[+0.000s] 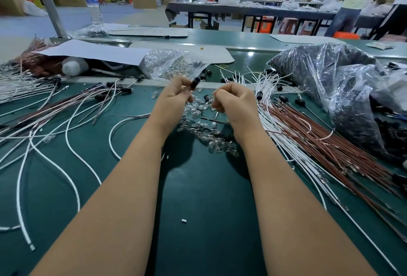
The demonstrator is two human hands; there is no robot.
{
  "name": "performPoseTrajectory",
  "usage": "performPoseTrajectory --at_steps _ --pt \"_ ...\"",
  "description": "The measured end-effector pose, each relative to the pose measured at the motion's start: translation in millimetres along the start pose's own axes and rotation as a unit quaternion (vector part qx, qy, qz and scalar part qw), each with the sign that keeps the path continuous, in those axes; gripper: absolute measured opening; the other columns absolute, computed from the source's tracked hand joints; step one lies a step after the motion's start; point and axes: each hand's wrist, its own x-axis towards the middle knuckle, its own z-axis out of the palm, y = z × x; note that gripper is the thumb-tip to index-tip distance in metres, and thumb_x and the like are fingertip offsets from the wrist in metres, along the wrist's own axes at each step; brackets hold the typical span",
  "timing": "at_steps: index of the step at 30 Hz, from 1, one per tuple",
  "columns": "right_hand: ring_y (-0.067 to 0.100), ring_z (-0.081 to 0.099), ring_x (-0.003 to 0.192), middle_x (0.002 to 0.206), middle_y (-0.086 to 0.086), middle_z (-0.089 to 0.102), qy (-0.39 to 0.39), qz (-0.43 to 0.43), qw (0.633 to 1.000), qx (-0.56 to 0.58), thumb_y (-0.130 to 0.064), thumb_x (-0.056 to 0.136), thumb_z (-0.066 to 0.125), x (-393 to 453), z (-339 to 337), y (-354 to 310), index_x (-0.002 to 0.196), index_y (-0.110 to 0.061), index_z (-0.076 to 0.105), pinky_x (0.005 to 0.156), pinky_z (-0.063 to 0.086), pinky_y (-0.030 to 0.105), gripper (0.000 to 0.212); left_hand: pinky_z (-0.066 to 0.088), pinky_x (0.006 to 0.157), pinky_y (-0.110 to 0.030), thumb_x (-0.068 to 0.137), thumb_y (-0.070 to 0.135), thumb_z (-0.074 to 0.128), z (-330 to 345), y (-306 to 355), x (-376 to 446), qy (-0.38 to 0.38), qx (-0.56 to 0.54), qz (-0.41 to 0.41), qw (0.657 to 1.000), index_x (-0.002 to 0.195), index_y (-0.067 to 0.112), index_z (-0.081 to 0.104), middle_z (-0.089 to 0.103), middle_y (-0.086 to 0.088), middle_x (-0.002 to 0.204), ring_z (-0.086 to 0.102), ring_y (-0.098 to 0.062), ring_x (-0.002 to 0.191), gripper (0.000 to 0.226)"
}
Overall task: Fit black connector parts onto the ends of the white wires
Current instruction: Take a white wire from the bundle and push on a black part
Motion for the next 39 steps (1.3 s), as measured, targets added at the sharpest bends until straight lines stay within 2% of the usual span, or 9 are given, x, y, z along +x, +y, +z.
performPoseTrajectory --at_steps 3,7,12,17,24,28,31,35,39 --pt "0.009 0.056 0.055 0.055 -0.001 0.062 -0.008 0.023 0.997 0.071 0.001 0.079 0.052 1 0 0 0.071 -0.009 0.064 0.053 0.046 0.018 0.017 0.029 0.049 -0.015 0.1 0.01 0.042 2 -1 -1 -0.009 0.051 0.005 0.999 0.093 0.015 0.055 0.042 0.002 0.069 0.033 -0.003 0.051 0.015" --pt "0.012 0.058 0.057 0.059 0.004 0.063 -0.003 0.037 0.989 0.144 0.007 0.082 0.048 4 -2 -1 0.076 -0.007 0.064 0.055 0.047 0.021 0.023 0.026 0.043 -0.016 0.099 0.013 0.046 3 -3 -3 -0.023 0.085 0.015 0.996 0.092 0.008 0.058 0.04 0.003 0.062 0.03 -0.002 0.045 0.015" --pt "0.013 0.057 0.059 0.06 0.003 0.063 0.005 0.036 0.991 0.126 0.007 0.084 0.048 4 -3 -1 0.078 -0.007 0.065 0.055 0.047 0.019 0.023 0.027 0.043 -0.017 0.098 0.014 0.049 4 -1 -4 -0.026 0.093 0.024 0.995 0.088 0.01 0.058 0.042 0.004 0.059 0.032 -0.002 0.045 0.015" --pt "0.004 0.057 0.053 0.062 0.001 0.063 0.018 0.042 0.993 0.11 0.006 0.085 0.05 4 -4 0 0.083 -0.005 0.067 0.051 0.044 0.015 0.019 0.029 0.045 -0.015 0.098 0.016 0.05 4 -3 -5 -0.025 0.102 0.031 0.994 0.083 0.014 0.058 0.043 0.006 0.059 0.033 -0.001 0.045 0.016" --pt "0.002 0.056 0.052 0.057 -0.004 0.063 0.006 0.023 0.998 0.059 0.005 0.082 0.055 3 -2 3 0.075 -0.012 0.069 0.052 0.044 0.013 0.023 0.028 0.044 -0.015 0.097 0.019 0.051 4 -5 -4 -0.012 0.115 0.038 0.993 0.08 0.015 0.058 0.043 0.006 0.057 0.033 -0.001 0.045 0.019" --pt "0.003 0.059 0.056 0.058 -0.006 0.066 0.001 0.016 0.998 0.054 -0.002 0.085 0.06 4 -2 5 0.072 -0.015 0.069 0.054 0.046 0.014 0.02 0.029 0.045 -0.014 0.097 0.017 0.052 4 -5 -4 -0.003 0.123 0.046 0.991 0.078 0.016 0.058 0.043 0.007 0.057 0.035 0.0 0.045 0.019" --pt "0.002 0.058 0.054 0.055 -0.008 0.065 0.005 0.015 0.999 0.046 -0.008 0.088 0.066 5 0 8 0.072 -0.016 0.066 0.055 0.048 0.015 0.018 0.031 0.047 -0.013 0.095 0.014 0.055 5 -4 -4 0.0 0.126 0.046 0.991 0.083 0.012 0.062 0.047 0.006 0.058 0.037 0.0 0.046 0.014" --pt "0.003 0.056 0.049 0.058 -0.003 0.062 0.014 0.04 0.997 0.057 -0.005 0.09 0.063 5 2 10 0.073 -0.011 0.062 0.05 0.048 0.017 0.018 0.037 0.055 -0.012 0.09 0.013 0.064 5 -2 -5 0.013 0.142 0.052 0.988 0.085 0.011 0.068 0.056 0.007 0.063 0.045 0.002 0.051 0.006" --pt "0.004 0.054 0.045 0.061 0.003 0.061 0.008 0.064 0.996 0.066 -0.004 0.092 0.061 3 4 11 0.075 -0.008 0.061 0.046 0.047 0.018 0.017 0.04 0.058 -0.021 0.087 0.009 0.069 4 2 -6 0.023 0.097 0.053 0.994 0.083 0.006 0.07 0.063 -0.01 0.068 0.048 -0.01 0.058 0.005"
